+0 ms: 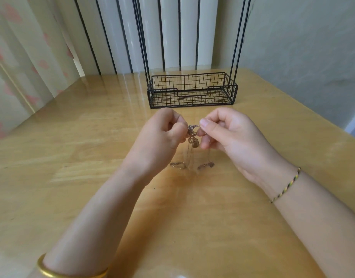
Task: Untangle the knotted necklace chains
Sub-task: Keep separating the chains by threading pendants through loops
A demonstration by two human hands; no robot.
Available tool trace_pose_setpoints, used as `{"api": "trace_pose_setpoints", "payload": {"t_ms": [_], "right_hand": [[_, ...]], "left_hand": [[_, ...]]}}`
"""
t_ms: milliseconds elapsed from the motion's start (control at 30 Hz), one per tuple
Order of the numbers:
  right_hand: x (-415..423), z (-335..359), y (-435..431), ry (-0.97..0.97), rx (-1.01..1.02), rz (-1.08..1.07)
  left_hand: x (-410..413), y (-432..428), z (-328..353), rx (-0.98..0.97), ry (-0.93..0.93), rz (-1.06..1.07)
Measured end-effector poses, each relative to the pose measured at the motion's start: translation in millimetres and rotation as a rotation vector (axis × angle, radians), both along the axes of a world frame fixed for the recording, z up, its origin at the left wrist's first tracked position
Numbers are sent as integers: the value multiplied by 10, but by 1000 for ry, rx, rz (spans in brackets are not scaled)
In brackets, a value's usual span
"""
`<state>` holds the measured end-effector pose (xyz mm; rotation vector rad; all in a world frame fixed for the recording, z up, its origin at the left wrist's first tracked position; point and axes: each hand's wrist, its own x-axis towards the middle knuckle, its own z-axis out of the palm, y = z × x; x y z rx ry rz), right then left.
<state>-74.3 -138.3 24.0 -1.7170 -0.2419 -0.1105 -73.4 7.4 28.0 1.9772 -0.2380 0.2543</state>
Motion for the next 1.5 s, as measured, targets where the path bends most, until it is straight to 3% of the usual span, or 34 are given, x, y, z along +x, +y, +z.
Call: {"api": "trace_pose_setpoints", "payload": {"t_ms": [567,733,867,1033,1333,1500], "right_hand": [[-38,3,4,344,144,228],[-38,-18,5,290,81,179],[4,-47,-17,56,-153,-37],[30,-34,-45,-107,-208,-173],[-1,24,-27,-140,42,-160],[-10,19,-21,-130,50,-138]], "left_hand": [[-52,-43,13,20,-189,-58],[-33,-51,-7,83,-279,-56],[6,-21,-41,134,-285,7],[24,-1,-55,167,-234,33],[-33,-13,2,199,-156,6],[-47,-28,45,52,-19,-41]]}}
